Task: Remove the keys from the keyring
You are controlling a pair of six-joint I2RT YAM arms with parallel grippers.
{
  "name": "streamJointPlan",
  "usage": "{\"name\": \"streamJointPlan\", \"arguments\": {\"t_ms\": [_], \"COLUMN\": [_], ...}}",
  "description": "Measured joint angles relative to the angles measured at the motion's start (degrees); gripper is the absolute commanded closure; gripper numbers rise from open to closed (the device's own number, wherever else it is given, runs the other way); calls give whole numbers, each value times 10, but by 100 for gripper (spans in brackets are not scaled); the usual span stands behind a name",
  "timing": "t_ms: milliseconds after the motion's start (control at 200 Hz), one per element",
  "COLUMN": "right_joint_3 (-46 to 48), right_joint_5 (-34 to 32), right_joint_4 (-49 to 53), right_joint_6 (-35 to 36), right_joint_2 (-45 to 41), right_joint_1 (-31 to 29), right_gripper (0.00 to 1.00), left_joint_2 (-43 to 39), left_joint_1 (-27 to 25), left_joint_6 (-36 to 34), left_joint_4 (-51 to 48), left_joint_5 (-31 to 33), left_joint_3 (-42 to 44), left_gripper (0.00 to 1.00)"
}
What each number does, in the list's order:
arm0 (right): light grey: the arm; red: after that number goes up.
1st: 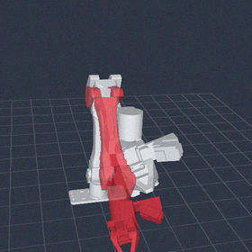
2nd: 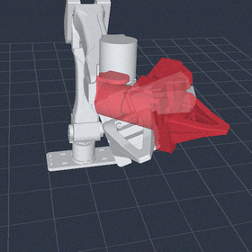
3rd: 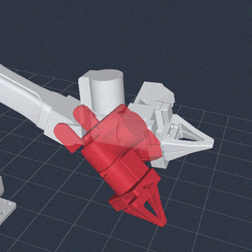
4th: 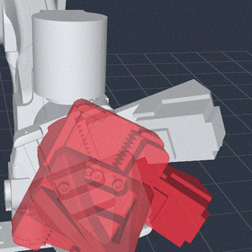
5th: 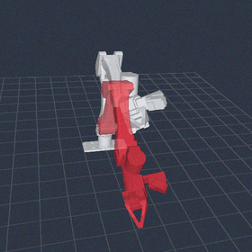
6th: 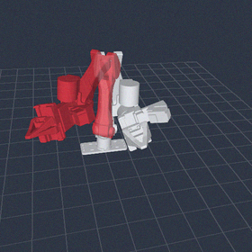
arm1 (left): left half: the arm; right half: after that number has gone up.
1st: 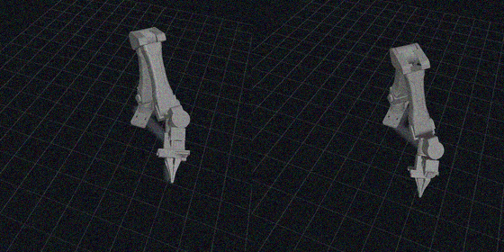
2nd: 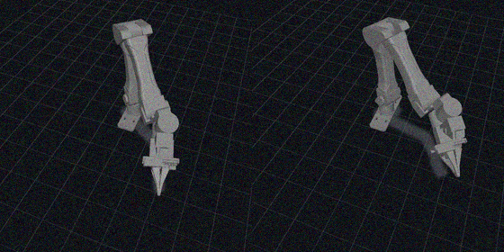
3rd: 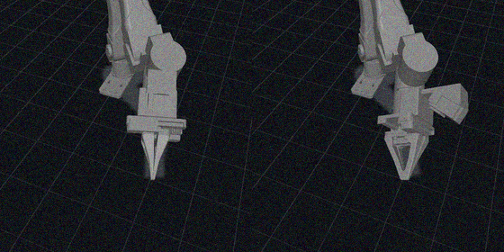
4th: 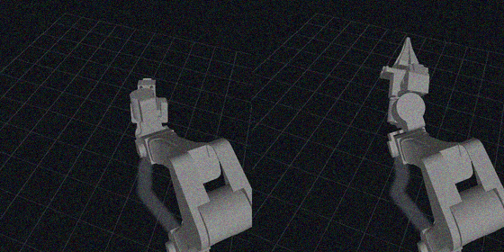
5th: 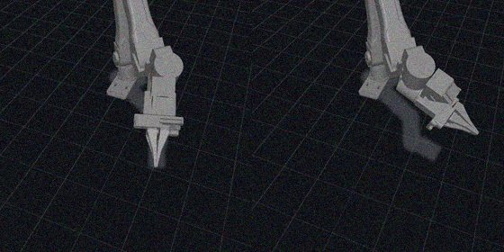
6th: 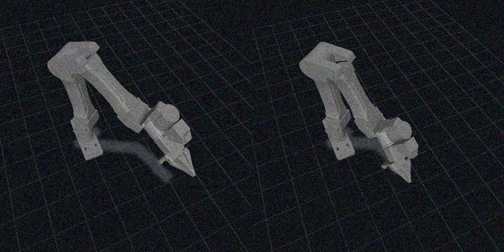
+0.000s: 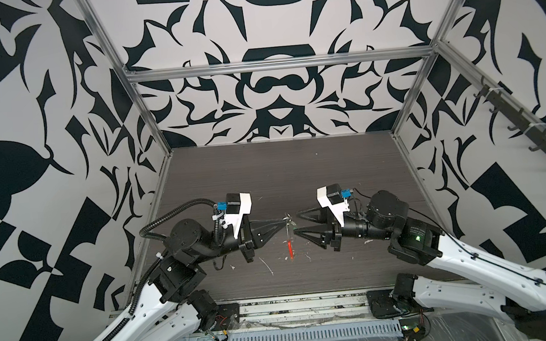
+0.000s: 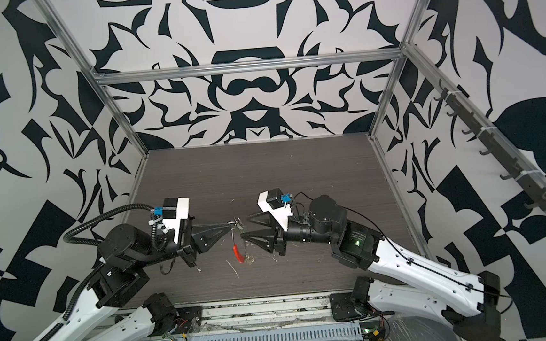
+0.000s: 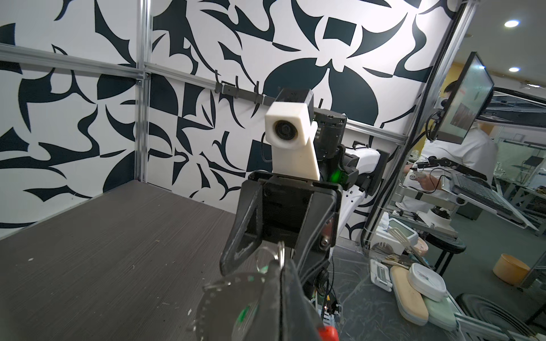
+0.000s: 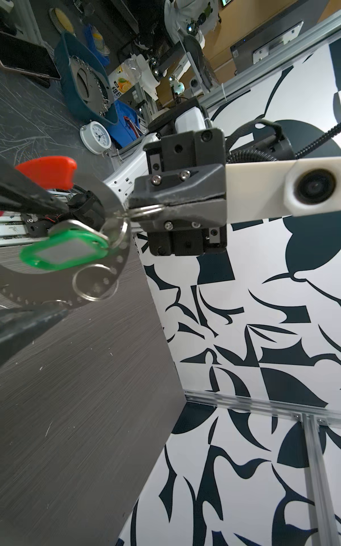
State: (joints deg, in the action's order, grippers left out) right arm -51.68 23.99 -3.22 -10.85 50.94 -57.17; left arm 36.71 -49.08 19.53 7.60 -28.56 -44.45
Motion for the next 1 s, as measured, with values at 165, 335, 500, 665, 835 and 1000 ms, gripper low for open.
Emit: {"name": "streamJointPlan", "arguments": {"t_ms": [165, 335, 500, 665, 835, 1000], "right_joint_3": [0, 0, 0, -1, -11, -27], "right_joint_5": [0, 2, 1, -2, -5, -5], "right_joint_4": [-25, -35, -35, -34, -15, 1], "right_joint_6": [-2, -6, -7, -7, 1, 7], "right_joint_2": [3, 16, 25, 25, 31, 47], "right_joint_1": [-4, -7, -7, -12, -19, -29], "right_gripper": [52, 63, 82, 100, 100, 100], "left_joint_2": [7, 8, 5, -4, -12, -19], "left_joint_1": [0, 0, 0, 0, 0, 0], "left_joint_6": [4, 6, 6, 6, 7, 9], "left_joint_4": [9, 12, 12, 12, 21, 33], "left_joint_5": [-6, -9, -9, 2, 14, 26], "left_joint_3": [0, 0, 1, 10, 16, 25], "left_gripper": [100, 100, 100, 100, 100, 100]}}
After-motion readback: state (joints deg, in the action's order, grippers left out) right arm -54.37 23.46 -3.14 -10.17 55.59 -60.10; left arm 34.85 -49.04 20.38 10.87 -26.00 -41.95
